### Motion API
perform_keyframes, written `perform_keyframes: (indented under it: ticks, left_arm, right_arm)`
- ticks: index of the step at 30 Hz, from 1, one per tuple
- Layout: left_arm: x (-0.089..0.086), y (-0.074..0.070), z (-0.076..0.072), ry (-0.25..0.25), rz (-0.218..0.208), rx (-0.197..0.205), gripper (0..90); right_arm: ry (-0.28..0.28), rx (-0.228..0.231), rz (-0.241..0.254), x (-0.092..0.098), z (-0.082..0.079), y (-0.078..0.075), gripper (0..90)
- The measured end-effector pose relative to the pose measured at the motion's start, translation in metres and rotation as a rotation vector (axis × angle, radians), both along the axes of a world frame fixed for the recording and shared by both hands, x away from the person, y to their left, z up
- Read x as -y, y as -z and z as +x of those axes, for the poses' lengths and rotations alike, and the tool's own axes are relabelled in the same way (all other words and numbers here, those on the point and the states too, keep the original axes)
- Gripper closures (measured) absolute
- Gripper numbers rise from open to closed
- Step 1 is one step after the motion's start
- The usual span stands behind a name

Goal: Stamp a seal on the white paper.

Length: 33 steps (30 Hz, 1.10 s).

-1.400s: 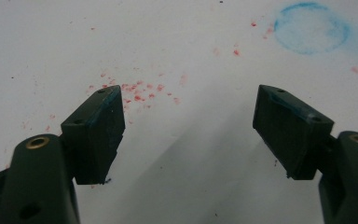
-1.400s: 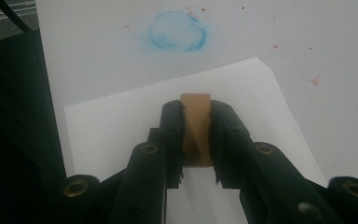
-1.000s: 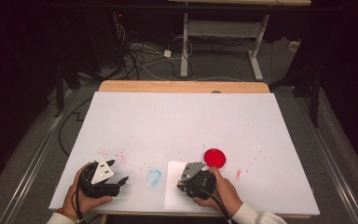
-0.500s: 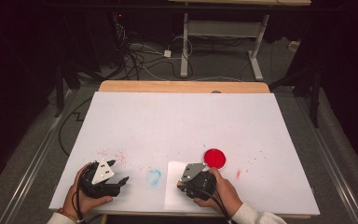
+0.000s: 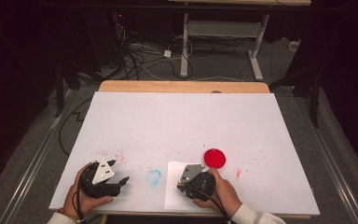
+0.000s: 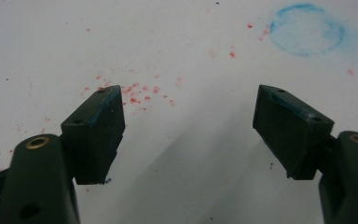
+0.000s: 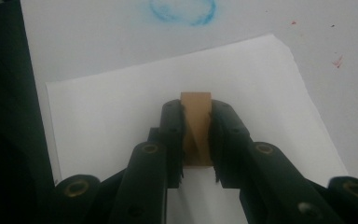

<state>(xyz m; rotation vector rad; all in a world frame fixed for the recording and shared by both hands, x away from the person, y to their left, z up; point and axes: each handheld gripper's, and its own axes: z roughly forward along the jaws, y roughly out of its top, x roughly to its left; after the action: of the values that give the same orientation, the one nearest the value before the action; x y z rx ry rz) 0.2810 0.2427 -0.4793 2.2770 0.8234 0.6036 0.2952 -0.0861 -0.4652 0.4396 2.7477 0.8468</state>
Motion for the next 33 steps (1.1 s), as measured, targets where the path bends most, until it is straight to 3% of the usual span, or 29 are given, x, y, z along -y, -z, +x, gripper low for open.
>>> perform_keyframes:
  ticks: [15, 19, 26, 33]
  left_arm:
    - [0.001, 0.000, 0.000, 0.000, 0.001, 0.003, 24.2]
    - [-0.001, -0.001, -0.001, -0.003, 0.000, 0.008, 24.3]
    - [-0.002, -0.001, -0.001, -0.004, -0.001, 0.006, 24.2]
    - [-0.003, -0.001, -0.001, -0.006, -0.007, 0.009, 24.2]
  right_arm:
    - [0.004, -0.015, 0.009, 0.002, 0.002, 0.001, 75.9]
    - [-0.010, -0.044, 0.038, 0.005, 0.005, -0.001, 76.0]
    - [0.033, 0.001, 0.119, 0.021, 0.009, -0.028, 76.0]
    - [0.071, 0.048, 0.149, 0.034, 0.011, -0.043, 75.9]
